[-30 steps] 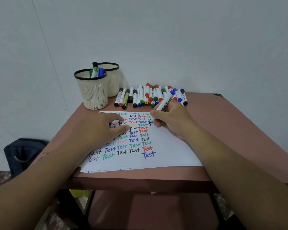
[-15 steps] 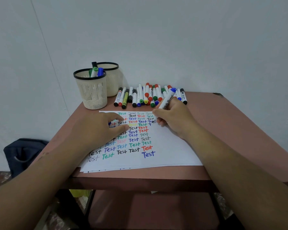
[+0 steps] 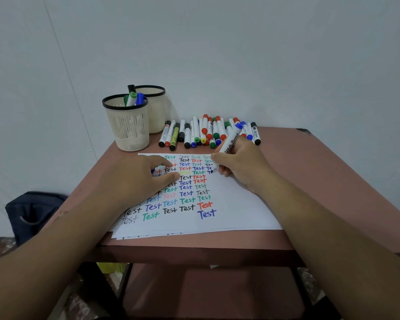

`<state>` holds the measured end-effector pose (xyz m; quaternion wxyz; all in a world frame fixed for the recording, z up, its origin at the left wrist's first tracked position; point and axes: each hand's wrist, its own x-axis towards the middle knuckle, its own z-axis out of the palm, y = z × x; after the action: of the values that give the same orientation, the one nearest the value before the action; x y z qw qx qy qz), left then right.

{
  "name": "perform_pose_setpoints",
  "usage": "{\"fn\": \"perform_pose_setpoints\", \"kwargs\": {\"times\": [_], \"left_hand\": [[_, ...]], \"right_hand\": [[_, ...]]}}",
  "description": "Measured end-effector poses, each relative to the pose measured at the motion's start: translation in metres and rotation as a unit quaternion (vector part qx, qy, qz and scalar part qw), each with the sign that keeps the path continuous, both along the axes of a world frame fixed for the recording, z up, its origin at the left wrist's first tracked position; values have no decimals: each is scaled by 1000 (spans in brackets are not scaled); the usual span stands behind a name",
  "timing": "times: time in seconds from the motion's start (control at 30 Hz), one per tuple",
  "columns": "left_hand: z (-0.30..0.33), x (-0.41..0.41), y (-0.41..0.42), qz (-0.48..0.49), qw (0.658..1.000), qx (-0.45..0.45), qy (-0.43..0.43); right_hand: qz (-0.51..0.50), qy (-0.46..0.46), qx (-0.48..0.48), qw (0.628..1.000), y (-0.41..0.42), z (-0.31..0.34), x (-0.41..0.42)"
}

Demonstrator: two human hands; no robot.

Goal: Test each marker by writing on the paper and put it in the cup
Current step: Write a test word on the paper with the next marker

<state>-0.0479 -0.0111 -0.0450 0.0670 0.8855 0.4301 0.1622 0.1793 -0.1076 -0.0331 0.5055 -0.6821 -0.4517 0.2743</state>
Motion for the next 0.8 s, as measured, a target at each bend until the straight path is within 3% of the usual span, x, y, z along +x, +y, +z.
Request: {"fn": "perform_pose_setpoints", "kwargs": {"times": [0.8], "left_hand": [[3,0,-4,4,1000,-1,-1]], "right_hand": [[-2,-10,-3,1000,-2,2,-1]]}}
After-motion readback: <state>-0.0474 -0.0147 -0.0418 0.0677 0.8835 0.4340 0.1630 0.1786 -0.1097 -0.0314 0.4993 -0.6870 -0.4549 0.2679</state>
